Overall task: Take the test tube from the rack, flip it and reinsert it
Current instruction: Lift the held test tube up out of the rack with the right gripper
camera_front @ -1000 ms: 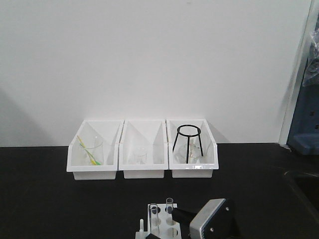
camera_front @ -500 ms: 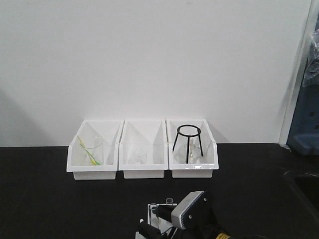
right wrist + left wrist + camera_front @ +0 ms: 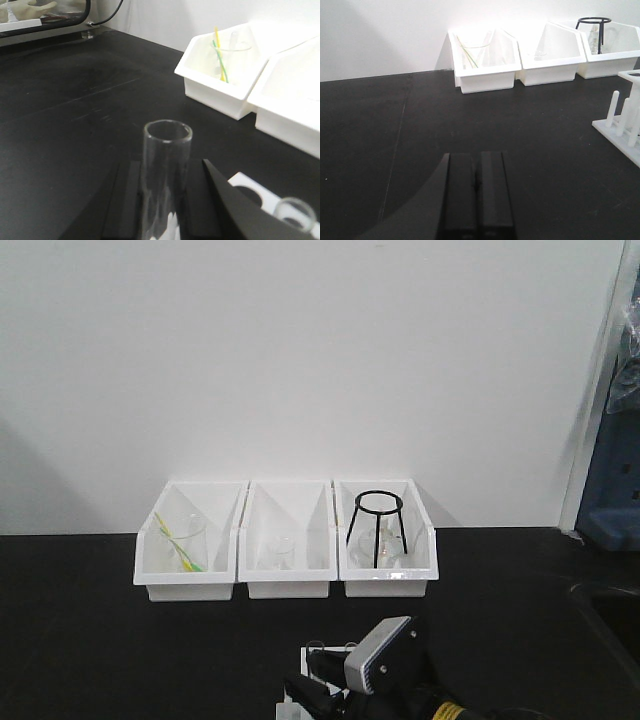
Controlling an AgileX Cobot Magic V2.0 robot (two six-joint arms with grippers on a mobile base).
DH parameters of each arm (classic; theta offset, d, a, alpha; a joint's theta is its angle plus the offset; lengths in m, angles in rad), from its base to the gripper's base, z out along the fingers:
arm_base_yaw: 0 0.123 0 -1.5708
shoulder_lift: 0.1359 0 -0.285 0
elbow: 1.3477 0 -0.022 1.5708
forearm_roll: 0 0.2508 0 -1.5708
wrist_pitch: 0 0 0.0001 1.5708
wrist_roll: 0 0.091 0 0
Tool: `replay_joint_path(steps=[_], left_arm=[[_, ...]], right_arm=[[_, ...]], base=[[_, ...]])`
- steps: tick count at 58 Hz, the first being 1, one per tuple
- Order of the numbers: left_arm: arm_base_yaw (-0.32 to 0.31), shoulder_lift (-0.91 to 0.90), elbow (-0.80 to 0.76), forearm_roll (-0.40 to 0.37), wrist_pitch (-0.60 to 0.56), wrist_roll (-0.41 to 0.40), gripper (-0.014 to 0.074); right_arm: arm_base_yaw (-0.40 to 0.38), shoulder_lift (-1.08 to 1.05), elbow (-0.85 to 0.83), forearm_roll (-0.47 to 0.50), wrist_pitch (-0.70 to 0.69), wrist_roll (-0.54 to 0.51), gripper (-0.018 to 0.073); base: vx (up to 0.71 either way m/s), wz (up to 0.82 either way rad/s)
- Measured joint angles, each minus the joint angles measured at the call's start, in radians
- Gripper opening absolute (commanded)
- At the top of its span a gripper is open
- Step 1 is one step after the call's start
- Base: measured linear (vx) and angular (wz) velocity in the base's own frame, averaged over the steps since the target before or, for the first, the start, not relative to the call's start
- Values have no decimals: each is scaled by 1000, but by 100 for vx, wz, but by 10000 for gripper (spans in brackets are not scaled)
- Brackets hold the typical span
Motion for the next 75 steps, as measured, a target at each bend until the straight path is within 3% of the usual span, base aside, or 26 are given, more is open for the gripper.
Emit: replay_joint_path(steps=[15,21,27,34,37,41,45,48,55,59,66,75], left_arm=[[0,0,0,0,0,0,-6],[0,0,0,0,0,0,-6],[0,0,0,0,0,0,-6],[0,0,0,0,0,0,-6],[0,0,0,0,0,0,-6],[0,0,0,0,0,0,-6],[0,0,0,0,0,0,-6],[0,0,0,0,0,0,-6],[0,0,0,0,0,0,-6],[0,0,0,0,0,0,-6],[0,0,0,0,0,0,-6],[0,0,0,0,0,0,-6]], right_arm=[[2,-277,-120,-7,244,100,-13],[2,-369,-195,-71,349,85,-13],[1,-425,-252,-300,458,-85,-13],[1,-458,-268,-737,561,-431,-10],[1,-458,-268,-883,590,-496,-11],[1,-458,-268,-960,619,-505,-11],[1,-458,-268,-925,632,-428,-8],[1,-458,-271,-825,653,-307,-8],[1,-458,-310,-440,778,90,-8],[-4,-458,-327,-254,868,244,-8],[-7,-447,-288,-155,858,340,-8],[-22,-427,-122,-145,537,335,-8]], base=[[0,0],[0,0],[0,0],[0,0],[0,0],[0,0],[0,0],[0,0],[0,0],[0,0],[0,0],[0,0]])
